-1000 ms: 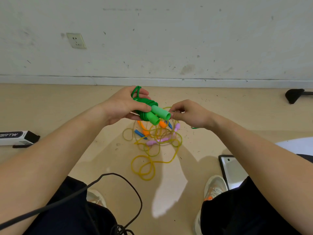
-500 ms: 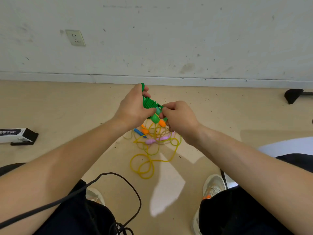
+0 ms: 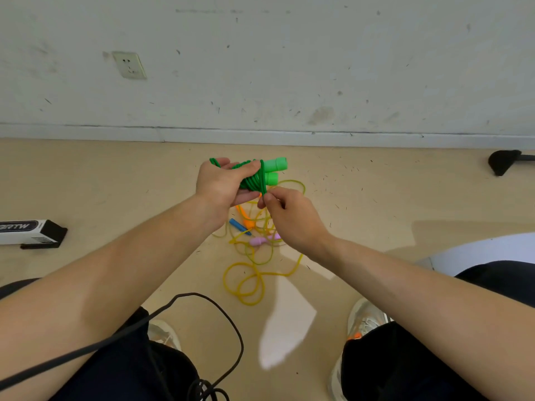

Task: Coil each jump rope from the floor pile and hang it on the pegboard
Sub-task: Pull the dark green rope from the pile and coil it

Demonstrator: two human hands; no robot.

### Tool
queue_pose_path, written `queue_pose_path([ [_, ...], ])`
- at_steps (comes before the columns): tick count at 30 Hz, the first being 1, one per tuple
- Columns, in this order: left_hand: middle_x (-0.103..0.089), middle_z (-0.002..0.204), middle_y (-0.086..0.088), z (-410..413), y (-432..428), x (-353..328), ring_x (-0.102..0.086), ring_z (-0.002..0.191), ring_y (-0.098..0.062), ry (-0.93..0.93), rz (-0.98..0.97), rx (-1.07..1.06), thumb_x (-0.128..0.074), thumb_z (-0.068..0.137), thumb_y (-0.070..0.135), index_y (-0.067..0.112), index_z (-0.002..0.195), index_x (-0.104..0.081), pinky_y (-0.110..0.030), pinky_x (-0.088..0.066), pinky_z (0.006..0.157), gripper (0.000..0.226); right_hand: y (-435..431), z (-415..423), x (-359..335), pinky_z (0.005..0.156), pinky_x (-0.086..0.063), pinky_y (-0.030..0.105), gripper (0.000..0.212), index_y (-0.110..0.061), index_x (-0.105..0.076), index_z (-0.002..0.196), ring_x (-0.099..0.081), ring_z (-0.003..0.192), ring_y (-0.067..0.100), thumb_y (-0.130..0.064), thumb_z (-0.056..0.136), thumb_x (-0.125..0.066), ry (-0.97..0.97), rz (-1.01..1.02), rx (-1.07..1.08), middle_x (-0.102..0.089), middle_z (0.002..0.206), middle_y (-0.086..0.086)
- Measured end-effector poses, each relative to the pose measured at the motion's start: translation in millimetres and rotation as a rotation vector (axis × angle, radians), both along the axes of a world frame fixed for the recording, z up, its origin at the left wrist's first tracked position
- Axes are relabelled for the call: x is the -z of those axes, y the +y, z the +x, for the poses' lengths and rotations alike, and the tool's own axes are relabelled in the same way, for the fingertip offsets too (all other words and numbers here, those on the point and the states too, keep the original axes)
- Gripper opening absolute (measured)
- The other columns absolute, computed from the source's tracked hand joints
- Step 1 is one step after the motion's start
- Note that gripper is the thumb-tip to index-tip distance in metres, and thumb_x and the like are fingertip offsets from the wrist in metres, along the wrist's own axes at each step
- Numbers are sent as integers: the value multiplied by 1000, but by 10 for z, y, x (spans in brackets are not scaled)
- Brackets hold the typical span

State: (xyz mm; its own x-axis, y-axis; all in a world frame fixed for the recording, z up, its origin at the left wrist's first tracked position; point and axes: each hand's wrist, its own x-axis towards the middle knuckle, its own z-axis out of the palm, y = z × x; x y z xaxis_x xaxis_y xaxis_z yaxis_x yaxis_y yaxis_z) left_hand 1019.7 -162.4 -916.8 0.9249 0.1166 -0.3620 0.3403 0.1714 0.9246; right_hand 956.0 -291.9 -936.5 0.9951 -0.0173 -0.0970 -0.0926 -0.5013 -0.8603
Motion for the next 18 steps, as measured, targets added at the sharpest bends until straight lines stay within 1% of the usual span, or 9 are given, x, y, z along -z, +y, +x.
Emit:
queue_pose_path([
  [1, -56, 128, -10, -5, 1, -8, -71, 68, -20, 9, -2, -5, -87, 75, 17, 7, 128, -41, -28, -58, 54, 70, -17, 4, -26, 37, -32, 12, 28, -19, -66, 88, -43, 36, 3, -22, 102, -42, -5, 3, -18, -47, 62, 3],
  [2, -57, 125, -9, -13, -1, -14, -71, 69, -20, 10, 6, -13, -88, 73, 19, 7, 128, -41, -27, -58, 54, 74, -27, 6, -48, 35, -31, 10, 28, -19, -66, 87, -42, 36, 4, -22, 102, -43, -13, -1, -34, -46, 64, 7],
  [4, -56, 114, -3, -30, -11, -15, -70, 73, -18, 0, 34, -30, -90, 70, 20, 7, 129, -40, -23, -56, 52, 78, -19, 23, -61, 34, -30, 9, 29, -24, -64, 82, -40, 37, 4, -22, 102, -44, -23, -20, -64, -45, 65, 8],
  [7, -53, 107, 1, -58, -36, 4, -69, 77, -17, -4, 65, -31, -91, 69, 22, 7, 130, -39, -20, -54, 51, 82, -25, 42, -93, 35, -31, 9, 29, -27, -63, 79, -40, 39, 3, -22, 102, -46, 0, -18, -90, -45, 67, 6],
  [10, -51, 106, 4, -66, -47, 17, -68, 82, -14, -7, 85, -2, -91, 69, 26, 9, 129, -39, -21, -55, 58, 82, -72, 59, -119, 35, -32, 9, 26, -23, -67, 84, -45, 39, 0, -24, 102, -48, 20, -11, -100, -47, 66, 0],
  [12, -50, 106, 3, -60, -51, 28, -67, 82, -14, -1, 108, 17, -92, 68, 25, 10, 127, -38, -22, -55, 60, 81, -84, 73, -111, 35, -32, 11, 27, -22, -68, 86, -47, 36, 2, -26, 102, -48, 31, -49, -118, -47, 59, -5],
  [14, -53, 107, -1, -56, -52, 44, -67, 78, -16, 21, 131, 30, -91, 69, 21, 10, 127, -39, -22, -54, 56, 78, -74, 68, -88, 37, -31, 14, 29, -26, -67, 83, -47, 34, 5, -30, 102, -46, 23, -103, -142, -46, 47, -10],
  [15, -56, 108, -4, -47, -47, 51, -66, 73, -16, 35, 136, 28, -90, 70, 19, 10, 127, -41, -22, -53, 55, 76, -71, 63, -71, 38, -31, 16, 29, -27, -66, 82, -47, 35, 5, -31, 102, -45, 9, -119, -148, -46, 45, -11],
  [18, -63, 103, -13, 21, 11, 34, -64, 62, -18, 57, 107, 10, -85, 74, 17, 7, 127, -45, -22, -51, 50, 66, -125, 81, -56, 44, -34, 21, 37, -24, -64, 74, -48, 40, 5, -40, 102, -45, -18, -150, -155, -46, 52, -7],
])
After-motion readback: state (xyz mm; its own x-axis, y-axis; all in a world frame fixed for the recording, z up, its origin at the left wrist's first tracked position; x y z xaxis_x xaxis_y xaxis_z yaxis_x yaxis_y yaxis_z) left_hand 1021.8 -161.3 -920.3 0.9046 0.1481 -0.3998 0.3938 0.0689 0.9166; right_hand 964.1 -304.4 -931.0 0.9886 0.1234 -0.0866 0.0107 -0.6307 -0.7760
